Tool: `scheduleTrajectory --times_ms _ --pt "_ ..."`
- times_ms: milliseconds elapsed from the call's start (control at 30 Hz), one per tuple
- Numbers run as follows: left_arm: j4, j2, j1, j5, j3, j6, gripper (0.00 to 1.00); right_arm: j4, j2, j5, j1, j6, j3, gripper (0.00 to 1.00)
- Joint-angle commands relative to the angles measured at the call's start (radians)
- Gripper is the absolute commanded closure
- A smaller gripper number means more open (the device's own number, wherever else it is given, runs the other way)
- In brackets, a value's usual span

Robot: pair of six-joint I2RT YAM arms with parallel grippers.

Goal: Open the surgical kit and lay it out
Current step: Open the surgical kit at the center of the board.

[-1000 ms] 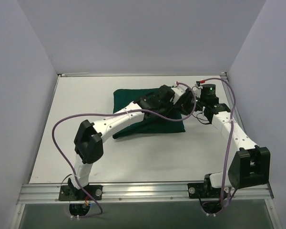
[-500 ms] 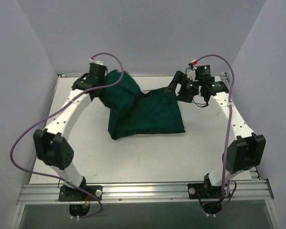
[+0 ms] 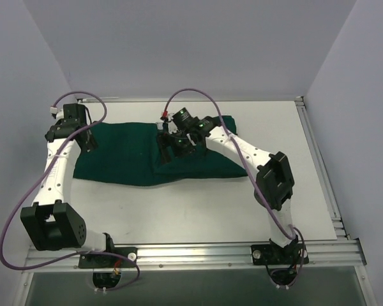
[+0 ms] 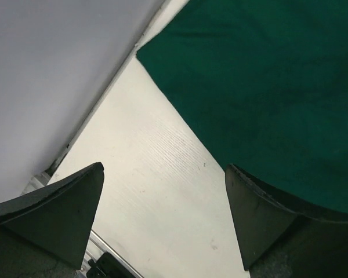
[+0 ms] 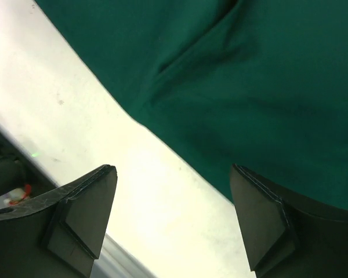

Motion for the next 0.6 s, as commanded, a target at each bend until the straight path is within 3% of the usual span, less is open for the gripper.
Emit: scheduleTrajectory --times_ms 0,200,333,567 --pt "0.008 -0.063 -0.001 0.045 -0.02 0.004 0.06 -0.054 0.071 0.131 0.035 -0.106 0.126 0.2" --pt "-0.005 -0.076 -0.001 0.128 -0.118 -0.001 0.02 -0.06 0.151 0.304 0.136 -0.163 0.199 0.33" --pt "0.017 -0.127 -0.001 0.183 -0.179 0.014 0.0 -0.063 0.212 0.329 0.155 -0.195 0.251 0.41" --pt "0.023 -0.13 0.0 0.207 -0.209 0.022 0.0 -0.095 0.3 0.341 0.199 -0.191 0.338 0.45"
